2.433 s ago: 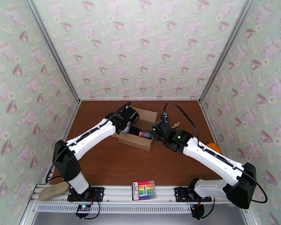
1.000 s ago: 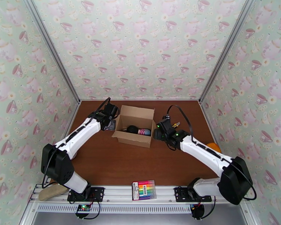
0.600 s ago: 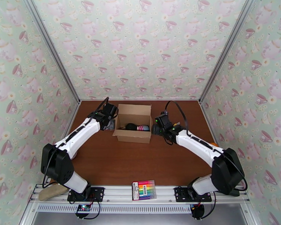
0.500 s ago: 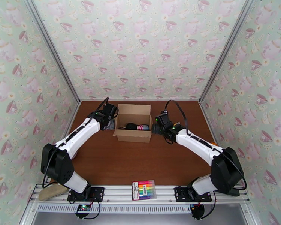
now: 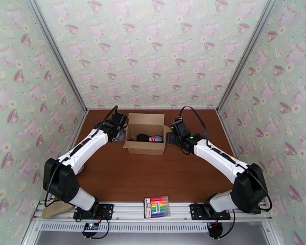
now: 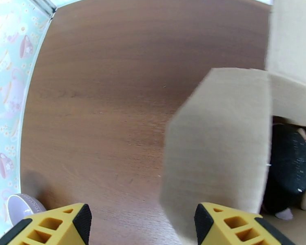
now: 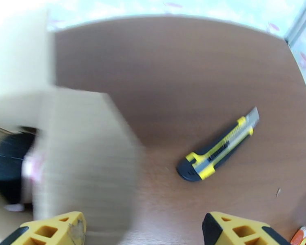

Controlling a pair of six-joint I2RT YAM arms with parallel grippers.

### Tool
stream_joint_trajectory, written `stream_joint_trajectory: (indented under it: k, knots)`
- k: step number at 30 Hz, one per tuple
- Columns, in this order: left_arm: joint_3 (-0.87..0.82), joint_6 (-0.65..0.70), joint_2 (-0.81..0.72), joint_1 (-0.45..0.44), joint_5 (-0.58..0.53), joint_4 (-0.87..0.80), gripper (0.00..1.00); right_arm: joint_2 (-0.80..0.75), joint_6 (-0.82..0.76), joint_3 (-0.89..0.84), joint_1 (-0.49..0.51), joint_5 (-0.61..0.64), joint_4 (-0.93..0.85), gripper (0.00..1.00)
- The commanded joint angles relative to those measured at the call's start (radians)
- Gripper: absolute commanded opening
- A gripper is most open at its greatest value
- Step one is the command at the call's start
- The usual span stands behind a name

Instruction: Unpack the express box

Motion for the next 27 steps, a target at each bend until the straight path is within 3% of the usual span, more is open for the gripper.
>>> stream_joint_trajectory:
  k: [1, 6, 12, 27]
  knots:
    - [0.038, -0.009, -0.062, -0.009, 0.047, -0.022, 0.73, -0.061, -0.062, 0.09, 0.005, -0.042, -0.031, 0.8]
    - [0.06, -0.007, -0.104, -0.011, 0.056, -0.038, 0.73, -0.025, -0.114, 0.254, 0.018, -0.14, -0.117, 0.8]
    - [0.062, -0.011, -0.158, -0.011, 0.076, -0.037, 0.73, 0.088, -0.137, 0.396, 0.117, -0.158, -0.15, 0.8]
    - [-0.041, -0.026, -0.281, 0.019, 0.118, -0.008, 0.74, 0.465, -0.052, 0.54, 0.191, -0.196, -0.113, 0.78]
